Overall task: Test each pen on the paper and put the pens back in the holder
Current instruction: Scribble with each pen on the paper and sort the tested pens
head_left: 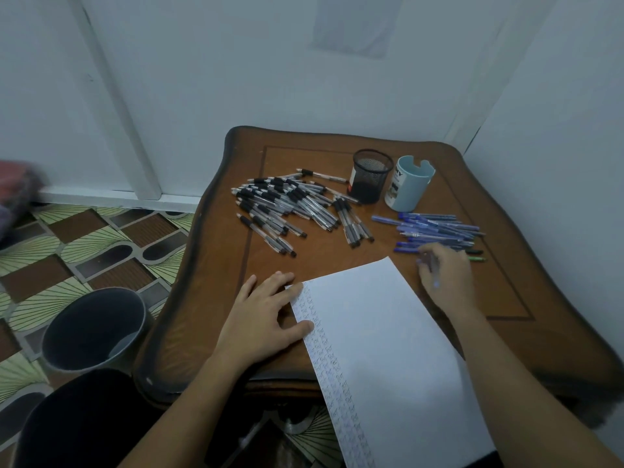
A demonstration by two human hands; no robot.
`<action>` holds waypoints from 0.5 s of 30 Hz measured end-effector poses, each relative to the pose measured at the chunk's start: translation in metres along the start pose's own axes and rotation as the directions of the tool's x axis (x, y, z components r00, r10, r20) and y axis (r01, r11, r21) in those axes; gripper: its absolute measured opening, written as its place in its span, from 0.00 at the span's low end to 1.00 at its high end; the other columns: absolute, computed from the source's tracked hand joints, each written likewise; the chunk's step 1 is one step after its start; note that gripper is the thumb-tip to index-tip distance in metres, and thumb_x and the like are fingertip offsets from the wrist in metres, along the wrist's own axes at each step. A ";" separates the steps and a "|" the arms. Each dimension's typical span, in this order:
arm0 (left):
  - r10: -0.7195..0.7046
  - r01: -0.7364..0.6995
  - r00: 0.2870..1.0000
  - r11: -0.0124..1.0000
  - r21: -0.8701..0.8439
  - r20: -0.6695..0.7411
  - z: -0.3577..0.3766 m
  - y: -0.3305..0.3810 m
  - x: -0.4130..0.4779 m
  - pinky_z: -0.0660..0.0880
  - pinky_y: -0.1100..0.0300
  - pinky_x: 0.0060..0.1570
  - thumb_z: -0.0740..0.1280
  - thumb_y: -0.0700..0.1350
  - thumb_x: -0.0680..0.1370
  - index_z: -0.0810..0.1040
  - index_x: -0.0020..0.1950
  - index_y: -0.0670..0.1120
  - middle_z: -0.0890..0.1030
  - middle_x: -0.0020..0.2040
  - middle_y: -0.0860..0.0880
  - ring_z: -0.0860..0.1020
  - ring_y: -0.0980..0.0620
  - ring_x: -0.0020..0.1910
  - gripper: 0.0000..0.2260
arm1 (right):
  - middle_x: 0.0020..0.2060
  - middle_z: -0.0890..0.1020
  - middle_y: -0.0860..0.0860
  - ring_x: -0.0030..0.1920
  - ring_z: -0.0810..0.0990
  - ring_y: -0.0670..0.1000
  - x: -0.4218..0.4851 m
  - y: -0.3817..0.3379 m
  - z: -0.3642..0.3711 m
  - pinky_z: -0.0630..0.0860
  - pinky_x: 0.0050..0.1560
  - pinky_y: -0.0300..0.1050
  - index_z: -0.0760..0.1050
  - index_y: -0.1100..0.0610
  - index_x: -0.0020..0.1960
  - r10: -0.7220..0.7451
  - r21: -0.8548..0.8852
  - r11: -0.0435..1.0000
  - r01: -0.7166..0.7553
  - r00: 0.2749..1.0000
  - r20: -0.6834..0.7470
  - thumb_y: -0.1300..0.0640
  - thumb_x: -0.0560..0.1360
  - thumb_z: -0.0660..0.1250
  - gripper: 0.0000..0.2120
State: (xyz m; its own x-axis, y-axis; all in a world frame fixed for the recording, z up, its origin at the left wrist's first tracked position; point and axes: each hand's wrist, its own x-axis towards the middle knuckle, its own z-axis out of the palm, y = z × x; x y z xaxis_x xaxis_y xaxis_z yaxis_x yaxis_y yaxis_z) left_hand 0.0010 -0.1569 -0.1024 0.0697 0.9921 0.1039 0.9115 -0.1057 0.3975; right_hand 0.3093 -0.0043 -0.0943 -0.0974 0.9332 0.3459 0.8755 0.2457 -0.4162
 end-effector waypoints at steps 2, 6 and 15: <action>-0.003 0.002 1.000 1.000 -0.011 -0.005 -0.001 0.001 0.000 0.36 0.57 0.72 0.51 0.74 0.69 0.65 0.74 0.59 0.60 0.75 0.60 0.53 0.61 0.75 0.37 | 0.44 0.84 0.55 0.48 0.80 0.61 -0.002 -0.003 0.001 0.76 0.52 0.53 0.81 0.56 0.50 0.015 -0.003 1.000 -0.015 0.999 0.033 0.65 0.72 0.73 0.08; -0.005 0.005 1.000 1.000 -0.013 -0.008 -0.001 0.001 0.000 0.38 0.57 0.72 0.51 0.74 0.69 0.65 0.73 0.59 0.61 0.75 0.60 0.54 0.61 0.74 0.37 | 0.46 0.82 0.54 0.49 0.80 0.56 -0.011 -0.043 -0.003 0.75 0.50 0.50 0.79 0.56 0.50 -0.056 0.206 0.977 0.047 0.998 0.035 0.64 0.76 0.71 0.05; -0.042 0.038 0.999 0.992 -0.121 -0.028 -0.006 0.004 0.004 0.40 0.59 0.72 0.48 0.69 0.72 0.69 0.71 0.59 0.65 0.69 0.61 0.59 0.64 0.70 0.32 | 0.46 0.83 0.55 0.47 0.83 0.51 -0.063 -0.141 0.023 0.80 0.49 0.47 0.76 0.55 0.52 -0.090 0.786 0.518 -0.338 0.892 0.443 0.69 0.74 0.70 0.12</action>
State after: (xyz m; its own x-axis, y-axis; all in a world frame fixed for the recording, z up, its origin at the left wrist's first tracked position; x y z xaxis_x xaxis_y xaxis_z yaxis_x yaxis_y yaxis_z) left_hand 0.0024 -0.1541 -0.0954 0.0201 0.9934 0.1128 0.8578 -0.0751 0.5085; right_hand 0.1811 -0.0914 -0.0764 -0.3750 0.9266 -0.0263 0.1142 0.0180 -0.9933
